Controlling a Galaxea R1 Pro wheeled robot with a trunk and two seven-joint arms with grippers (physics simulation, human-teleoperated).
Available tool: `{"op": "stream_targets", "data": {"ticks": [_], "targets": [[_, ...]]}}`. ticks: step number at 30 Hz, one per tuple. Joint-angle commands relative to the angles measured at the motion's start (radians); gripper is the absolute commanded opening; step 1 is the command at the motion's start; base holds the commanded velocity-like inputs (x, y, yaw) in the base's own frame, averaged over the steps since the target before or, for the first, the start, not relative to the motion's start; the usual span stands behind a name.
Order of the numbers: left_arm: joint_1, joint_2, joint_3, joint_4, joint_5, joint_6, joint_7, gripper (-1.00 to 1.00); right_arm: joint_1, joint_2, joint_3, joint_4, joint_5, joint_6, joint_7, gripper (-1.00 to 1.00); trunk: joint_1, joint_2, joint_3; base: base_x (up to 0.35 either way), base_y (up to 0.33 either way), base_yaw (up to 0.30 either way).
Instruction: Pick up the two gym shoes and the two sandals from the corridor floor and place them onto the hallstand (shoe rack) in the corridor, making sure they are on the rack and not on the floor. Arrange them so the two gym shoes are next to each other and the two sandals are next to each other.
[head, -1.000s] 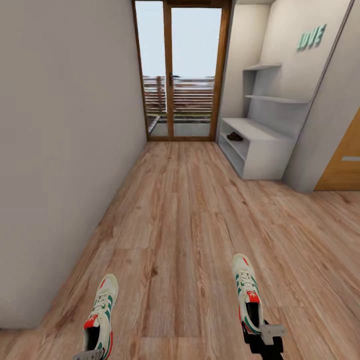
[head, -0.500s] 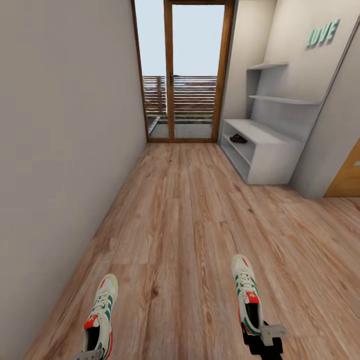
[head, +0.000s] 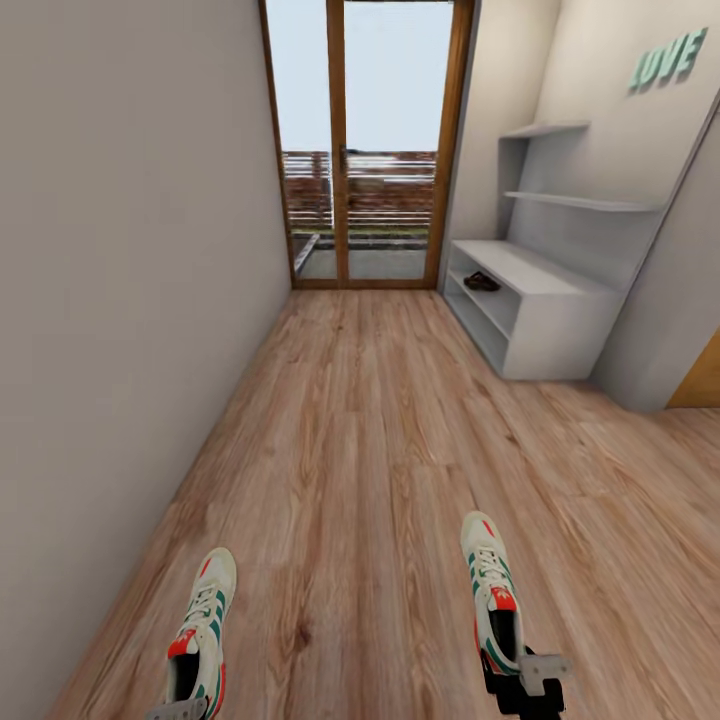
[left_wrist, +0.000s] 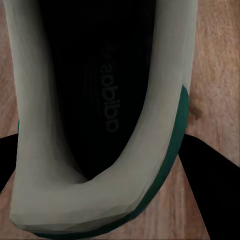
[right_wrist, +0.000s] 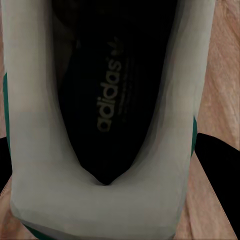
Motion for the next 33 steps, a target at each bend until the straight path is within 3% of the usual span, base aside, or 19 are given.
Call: {"op": "stream_targets", "data": {"ticks": [1, 33], "targets": [[-0.001, -0.001, 0.009, 0.001, -0.003, -0.003, -0.01, -1.0, -0.001, 0.001, -0.009, -0.001, 0.004, -0.003, 0.005, -1.0, 0.0, 0.0, -0.001, 0.338, 0.0, 0.0], [-0.001, -0.002, 0.009, 0.001, -0.003, -0.003, -0.01, -1.0, -0.001, 0.001, -0.009, 0.0, 0.004, -0.003, 0.005, -1.0, 0.0, 0.0, -0.001, 0.338, 0.0, 0.0]]}}
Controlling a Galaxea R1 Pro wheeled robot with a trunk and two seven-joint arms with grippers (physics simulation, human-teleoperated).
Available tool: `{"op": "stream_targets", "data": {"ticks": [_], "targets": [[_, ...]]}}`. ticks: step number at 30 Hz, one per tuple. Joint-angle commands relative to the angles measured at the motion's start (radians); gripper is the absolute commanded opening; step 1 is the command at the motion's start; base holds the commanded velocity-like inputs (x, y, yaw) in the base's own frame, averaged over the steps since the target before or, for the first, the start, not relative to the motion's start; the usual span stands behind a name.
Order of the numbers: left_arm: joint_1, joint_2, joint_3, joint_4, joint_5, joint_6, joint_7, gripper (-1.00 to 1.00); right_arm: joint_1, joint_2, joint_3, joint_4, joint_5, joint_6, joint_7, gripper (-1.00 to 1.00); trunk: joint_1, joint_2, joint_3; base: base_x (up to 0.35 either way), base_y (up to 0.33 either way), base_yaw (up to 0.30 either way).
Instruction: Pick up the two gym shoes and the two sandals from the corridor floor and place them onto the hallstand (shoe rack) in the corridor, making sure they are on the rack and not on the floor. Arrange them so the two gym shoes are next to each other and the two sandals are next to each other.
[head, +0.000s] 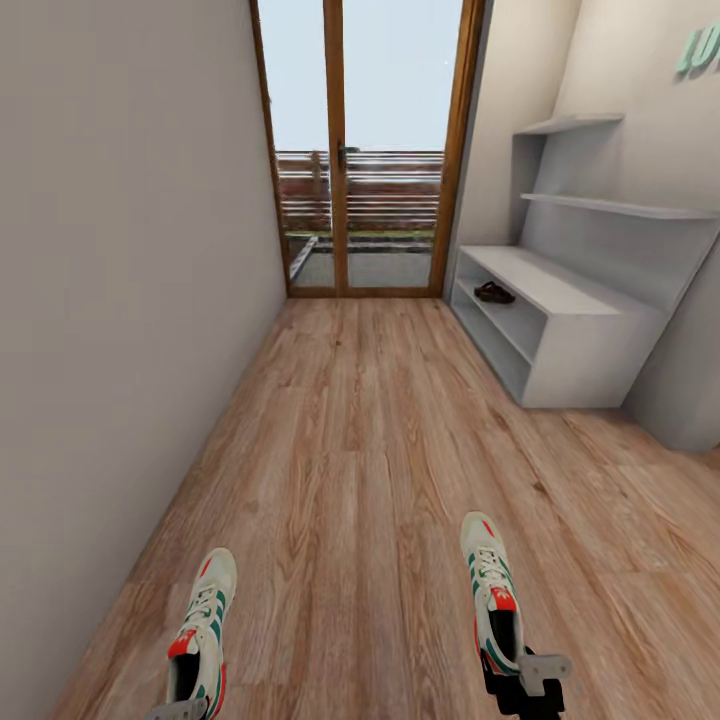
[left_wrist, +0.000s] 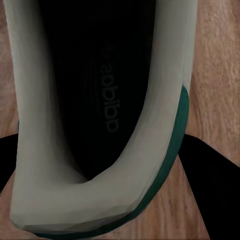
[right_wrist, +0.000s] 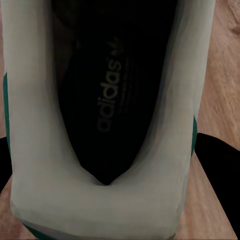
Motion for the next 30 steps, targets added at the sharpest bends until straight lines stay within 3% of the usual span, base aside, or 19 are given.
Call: {"op": "stream_targets", "data": {"ticks": [1, 30], "targets": [[-0.001, -0.001, 0.009, 0.001, -0.003, -0.002, -0.01, -1.0, -0.001, 0.001, -0.009, -0.001, 0.004, -0.003, 0.005, -1.0, 0.0, 0.0, -0.001, 0.338, 0.0, 0.0], [-0.001, -0.001, 0.009, 0.001, -0.003, -0.002, -0.01, -1.0, -0.001, 0.001, -0.009, -0.001, 0.005, -0.003, 0.006, -1.0, 0.0, 0.0, -0.001, 0.338, 0.0, 0.0]]}}
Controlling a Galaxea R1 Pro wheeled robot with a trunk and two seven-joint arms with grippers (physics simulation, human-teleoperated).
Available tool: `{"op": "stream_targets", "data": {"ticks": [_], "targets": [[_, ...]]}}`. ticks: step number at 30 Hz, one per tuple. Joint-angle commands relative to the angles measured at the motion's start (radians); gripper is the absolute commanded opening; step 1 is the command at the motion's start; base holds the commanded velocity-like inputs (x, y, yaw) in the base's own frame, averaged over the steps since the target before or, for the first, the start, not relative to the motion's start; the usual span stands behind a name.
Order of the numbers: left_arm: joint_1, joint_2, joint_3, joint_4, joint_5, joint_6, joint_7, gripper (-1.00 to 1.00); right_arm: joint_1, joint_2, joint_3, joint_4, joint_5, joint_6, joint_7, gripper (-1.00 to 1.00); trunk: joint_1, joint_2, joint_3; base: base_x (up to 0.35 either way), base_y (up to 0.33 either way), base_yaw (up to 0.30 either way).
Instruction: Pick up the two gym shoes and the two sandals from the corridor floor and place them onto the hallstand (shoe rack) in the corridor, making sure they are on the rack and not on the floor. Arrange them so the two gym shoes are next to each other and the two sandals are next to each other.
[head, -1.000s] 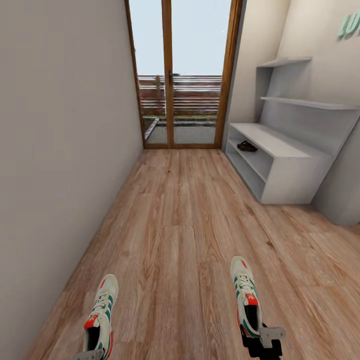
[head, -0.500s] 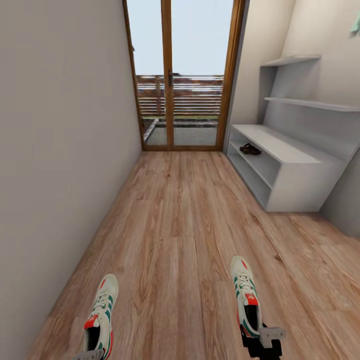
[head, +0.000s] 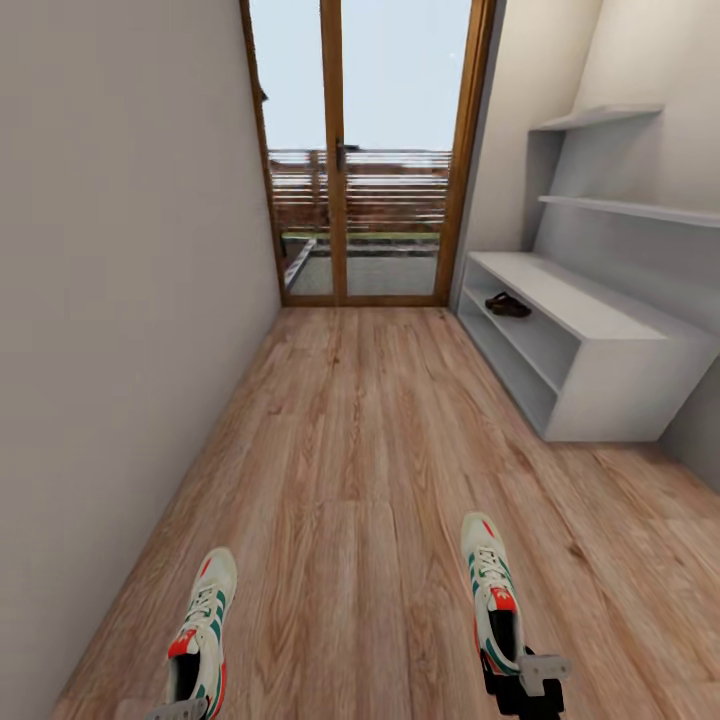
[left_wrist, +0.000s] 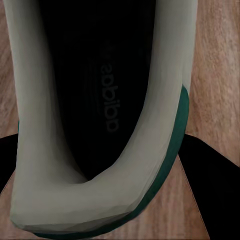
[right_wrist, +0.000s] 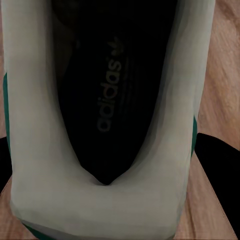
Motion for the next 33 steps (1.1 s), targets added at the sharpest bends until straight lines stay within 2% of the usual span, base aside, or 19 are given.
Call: {"op": "stream_targets", "data": {"ticks": [1, 33], "targets": [[-0.001, -0.001, 0.009, 0.001, -0.003, -0.002, -0.01, -1.0, -0.001, 0.001, -0.009, -0.001, 0.004, -0.003, 0.006, -1.0, 0.0, 0.0, -0.001, 0.338, 0.0, 0.0], [-0.001, -0.001, 0.009, 0.001, -0.003, -0.002, -0.01, -1.0, -0.001, 0.001, -0.008, -0.001, 0.005, -0.003, 0.005, -1.0, 0.0, 0.0, -0.001, 0.338, 0.0, 0.0]]}}
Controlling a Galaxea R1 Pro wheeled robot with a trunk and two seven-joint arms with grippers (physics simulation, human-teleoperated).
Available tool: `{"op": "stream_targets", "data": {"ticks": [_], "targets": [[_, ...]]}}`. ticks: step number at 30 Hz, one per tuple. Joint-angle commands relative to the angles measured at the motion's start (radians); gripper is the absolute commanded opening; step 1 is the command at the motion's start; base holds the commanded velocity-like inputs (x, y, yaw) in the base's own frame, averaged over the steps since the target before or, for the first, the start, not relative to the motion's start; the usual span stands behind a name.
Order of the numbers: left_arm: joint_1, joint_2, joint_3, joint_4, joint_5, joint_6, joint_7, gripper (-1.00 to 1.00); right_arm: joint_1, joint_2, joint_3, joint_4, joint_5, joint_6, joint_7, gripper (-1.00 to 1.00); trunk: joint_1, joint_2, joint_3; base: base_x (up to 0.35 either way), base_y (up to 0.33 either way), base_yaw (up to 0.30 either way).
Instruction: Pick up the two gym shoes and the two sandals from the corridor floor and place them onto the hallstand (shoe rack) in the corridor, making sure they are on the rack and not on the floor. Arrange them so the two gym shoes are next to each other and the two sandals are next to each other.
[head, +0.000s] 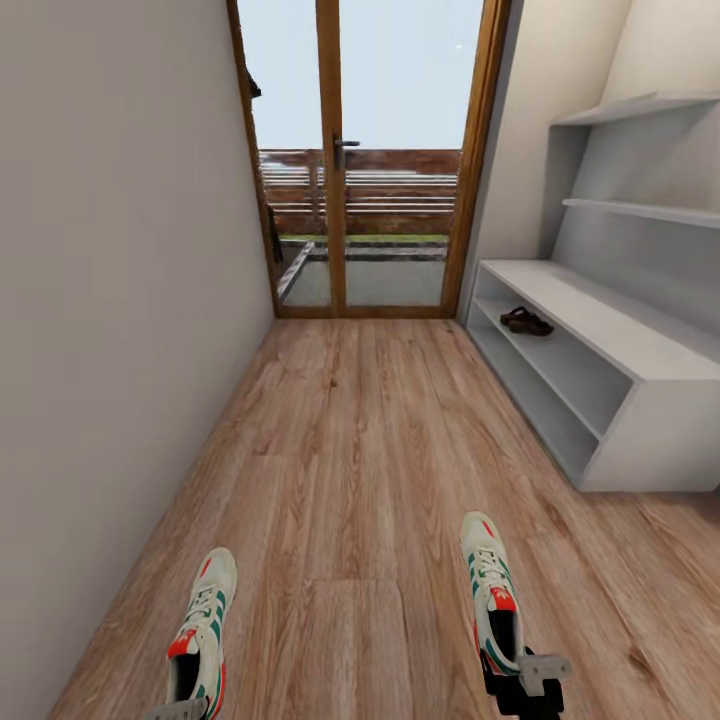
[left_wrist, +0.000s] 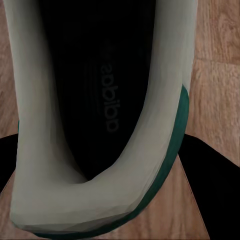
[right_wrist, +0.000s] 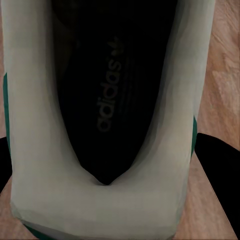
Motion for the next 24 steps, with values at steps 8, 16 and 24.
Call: {"op": "stream_targets", "data": {"ticks": [8, 16, 24], "targets": [[-0.001, -0.001, 0.009, 0.001, -0.003, -0.002, -0.01, -1.0, -0.001, 0.001, -0.009, -0.001, 0.004, -0.003, 0.005, -1.0, 0.0, 0.0, -0.001, 0.338, 0.0, 0.0], [-0.001, 0.0, 0.009, 0.001, -0.003, -0.002, -0.01, -1.0, -0.001, 0.001, -0.008, -0.001, 0.004, -0.003, 0.005, -1.0, 0.0, 0.0, -0.001, 0.338, 0.0, 0.0], [-0.001, 0.0, 0.009, 0.001, -0.003, -0.002, -0.009, -1.0, -0.001, 0.001, -0.008, -0.001, 0.004, -0.003, 0.006, -1.0, 0.0, 0.0, -0.001, 0.338, 0.0, 0.0]]}}
